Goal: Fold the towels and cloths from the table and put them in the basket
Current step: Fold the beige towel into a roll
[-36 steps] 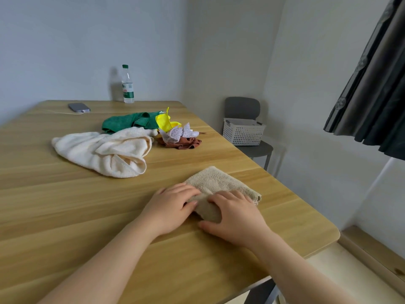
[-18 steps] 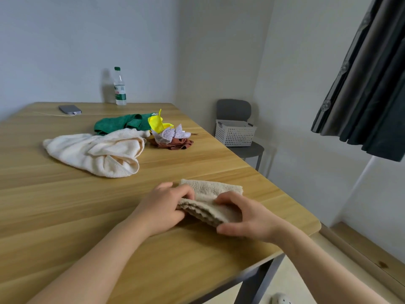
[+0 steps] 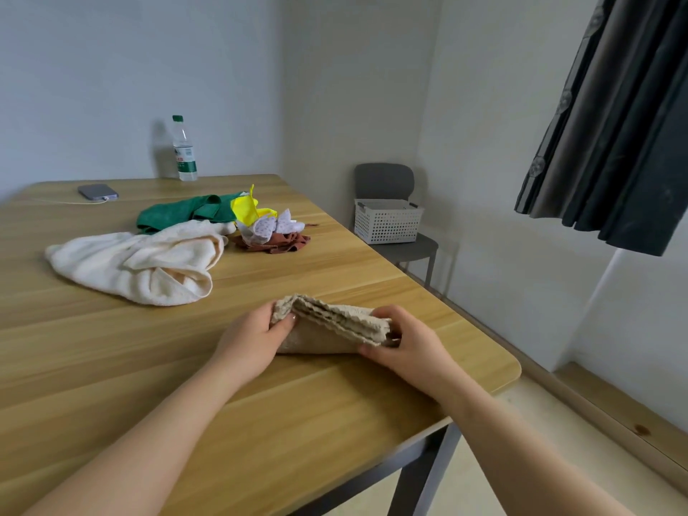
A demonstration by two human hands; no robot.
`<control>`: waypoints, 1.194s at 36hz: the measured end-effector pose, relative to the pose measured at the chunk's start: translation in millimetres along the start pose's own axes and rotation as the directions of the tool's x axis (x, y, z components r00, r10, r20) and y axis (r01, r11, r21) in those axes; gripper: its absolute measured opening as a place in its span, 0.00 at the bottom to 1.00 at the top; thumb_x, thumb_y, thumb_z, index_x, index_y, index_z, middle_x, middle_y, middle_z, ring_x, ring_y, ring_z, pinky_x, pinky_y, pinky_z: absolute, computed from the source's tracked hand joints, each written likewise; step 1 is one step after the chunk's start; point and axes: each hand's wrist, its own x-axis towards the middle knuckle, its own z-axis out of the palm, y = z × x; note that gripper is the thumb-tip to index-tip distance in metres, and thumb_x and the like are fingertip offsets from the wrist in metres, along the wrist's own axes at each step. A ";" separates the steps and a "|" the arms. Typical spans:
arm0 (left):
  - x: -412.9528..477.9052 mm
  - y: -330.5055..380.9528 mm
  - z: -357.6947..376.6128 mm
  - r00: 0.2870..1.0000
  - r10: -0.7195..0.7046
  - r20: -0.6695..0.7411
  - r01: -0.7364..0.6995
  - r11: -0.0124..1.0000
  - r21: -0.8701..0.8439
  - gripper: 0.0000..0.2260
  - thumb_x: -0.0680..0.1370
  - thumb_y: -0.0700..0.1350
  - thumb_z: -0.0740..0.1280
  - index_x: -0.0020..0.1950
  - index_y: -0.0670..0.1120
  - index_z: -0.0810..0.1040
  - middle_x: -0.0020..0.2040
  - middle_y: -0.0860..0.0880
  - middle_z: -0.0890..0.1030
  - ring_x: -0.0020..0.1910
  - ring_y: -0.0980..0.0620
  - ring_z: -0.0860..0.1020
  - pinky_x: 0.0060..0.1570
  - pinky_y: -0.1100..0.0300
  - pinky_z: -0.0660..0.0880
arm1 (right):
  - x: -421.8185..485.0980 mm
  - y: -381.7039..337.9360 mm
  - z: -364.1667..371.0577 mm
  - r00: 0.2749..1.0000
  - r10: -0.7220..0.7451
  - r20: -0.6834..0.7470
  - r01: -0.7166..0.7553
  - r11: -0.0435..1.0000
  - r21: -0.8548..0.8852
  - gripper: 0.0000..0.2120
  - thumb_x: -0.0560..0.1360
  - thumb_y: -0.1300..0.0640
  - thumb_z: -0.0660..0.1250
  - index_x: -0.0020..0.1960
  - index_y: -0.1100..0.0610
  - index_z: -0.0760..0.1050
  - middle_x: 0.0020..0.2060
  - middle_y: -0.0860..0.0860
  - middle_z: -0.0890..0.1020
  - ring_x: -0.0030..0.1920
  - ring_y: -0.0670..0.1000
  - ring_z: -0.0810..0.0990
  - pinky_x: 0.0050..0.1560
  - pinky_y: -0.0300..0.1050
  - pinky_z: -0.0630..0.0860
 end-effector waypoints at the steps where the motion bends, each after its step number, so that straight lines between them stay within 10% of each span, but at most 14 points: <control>1: 0.4 0.3 0.7 1.000 0.000 -0.005 0.001 0.999 0.036 0.07 0.80 0.50 0.59 0.56 0.54 0.74 0.48 0.57 0.79 0.49 0.52 0.77 0.49 0.57 0.73 | 4.0 0.3 2.1 0.999 0.017 -0.044 -0.015 0.999 0.031 0.14 0.74 0.50 0.68 0.58 0.54 0.74 0.45 0.45 0.77 0.41 0.43 0.74 0.41 0.33 0.70; 7: 8.0 2.3 8.2 0.996 -0.043 -0.084 0.057 0.984 0.170 0.10 0.80 0.53 0.58 0.52 0.49 0.73 0.39 0.50 0.78 0.39 0.49 0.76 0.35 0.55 0.70 | 21.5 -4.6 12.8 0.957 0.195 -0.213 -0.164 0.974 0.158 0.17 0.78 0.47 0.62 0.37 0.59 0.70 0.28 0.51 0.69 0.29 0.48 0.65 0.31 0.42 0.60; 18: 17.2 8.0 21.4 0.957 -0.136 -0.257 0.190 0.961 0.200 0.15 0.79 0.55 0.58 0.64 0.52 0.67 0.41 0.53 0.77 0.35 0.53 0.72 0.35 0.58 0.68 | 21.4 -10.9 29.0 0.878 0.175 -0.445 -0.261 0.955 -0.139 0.12 0.80 0.54 0.55 0.63 0.49 0.64 0.44 0.48 0.78 0.45 0.51 0.77 0.41 0.44 0.73; 22: 20.0 -0.3 19.4 0.978 -0.123 -0.167 0.161 0.959 0.235 0.19 0.79 0.57 0.56 0.70 0.59 0.61 0.66 0.49 0.70 0.63 0.46 0.70 0.63 0.48 0.62 | 23.1 -6.5 29.1 0.920 0.130 -0.369 -0.235 0.938 -0.256 0.16 0.80 0.56 0.52 0.66 0.47 0.67 0.62 0.50 0.72 0.62 0.54 0.68 0.57 0.48 0.66; 26: 26.2 -0.8 19.9 0.983 -0.180 -0.028 0.175 0.893 0.415 0.24 0.80 0.60 0.49 0.74 0.55 0.58 0.74 0.53 0.61 0.73 0.48 0.57 0.69 0.48 0.54 | 27.2 -7.8 25.6 0.949 0.196 -0.247 -0.250 0.945 -0.209 0.19 0.80 0.43 0.48 0.66 0.46 0.68 0.65 0.48 0.74 0.66 0.54 0.65 0.64 0.52 0.58; 31: 34.5 -1.2 19.5 0.979 -0.201 0.017 0.173 0.881 0.440 0.23 0.79 0.62 0.50 0.65 0.49 0.69 0.68 0.50 0.70 0.69 0.49 0.63 0.68 0.49 0.57 | 41.6 -6.6 25.8 0.972 0.183 -0.148 -0.224 0.911 -0.345 0.34 0.71 0.29 0.55 0.69 0.49 0.65 0.65 0.49 0.72 0.67 0.55 0.64 0.64 0.53 0.60; 38: 36.9 -5.7 21.7 0.985 -0.159 -0.066 0.166 0.978 0.125 0.13 0.78 0.58 0.57 0.52 0.49 0.70 0.43 0.49 0.79 0.47 0.46 0.76 0.59 0.46 0.70 | 85.8 7.1 16.2 0.981 0.194 -0.019 -0.192 0.945 -0.265 0.21 0.70 0.32 0.62 0.45 0.50 0.70 0.45 0.49 0.74 0.57 0.56 0.72 0.52 0.49 0.61; 43: 61.6 -15.2 24.7 0.971 -0.208 -0.114 0.205 0.978 -0.033 0.17 0.77 0.58 0.59 0.59 0.48 0.71 0.49 0.51 0.79 0.52 0.48 0.75 0.54 0.51 0.72 | 123.8 13.3 8.9 0.983 0.145 0.112 -0.133 0.985 -0.107 0.18 0.72 0.40 0.66 0.47 0.55 0.71 0.42 0.50 0.75 0.54 0.57 0.75 0.56 0.51 0.69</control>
